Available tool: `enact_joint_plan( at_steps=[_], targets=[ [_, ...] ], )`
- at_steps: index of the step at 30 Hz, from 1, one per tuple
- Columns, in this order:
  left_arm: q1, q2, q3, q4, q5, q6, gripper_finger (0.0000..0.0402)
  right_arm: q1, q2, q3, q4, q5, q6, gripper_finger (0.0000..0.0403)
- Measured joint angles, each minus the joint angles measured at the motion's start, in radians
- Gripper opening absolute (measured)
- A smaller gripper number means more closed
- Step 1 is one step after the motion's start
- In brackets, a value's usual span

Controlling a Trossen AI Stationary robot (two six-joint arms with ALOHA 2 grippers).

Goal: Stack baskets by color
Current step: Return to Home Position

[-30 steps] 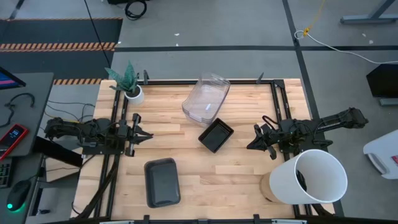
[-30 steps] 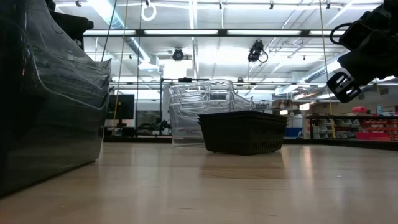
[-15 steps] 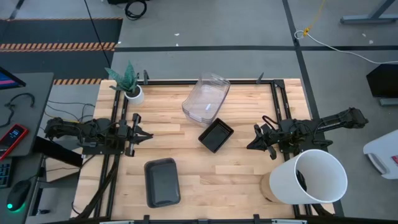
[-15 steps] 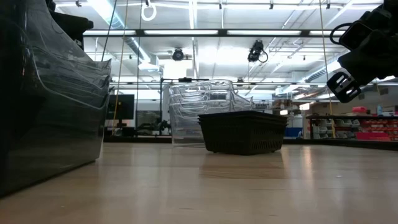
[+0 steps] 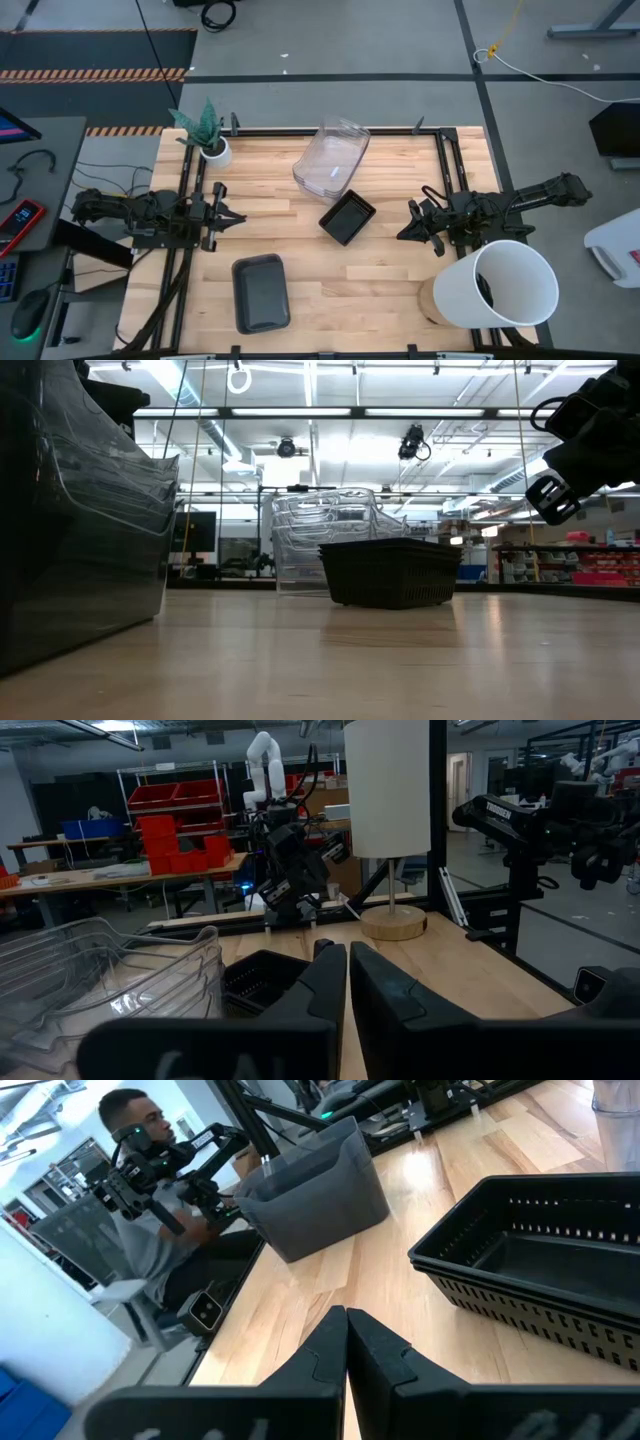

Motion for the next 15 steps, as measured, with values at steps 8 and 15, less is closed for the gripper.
enact_joint_plan(
  at_steps=[8,15],
  targets=[
    [0.0,0.0,0.0,0.0,0.0,0.0,0.0033,0.0,0.0,0.0,0.0,0.0,0.0,0.0013],
    [0.0,0.0,0.0,0.0,0.0,0.0,0.0028,0.0,0.0,0.0,0.0,0.0,0.0,0.0013]
  ],
)
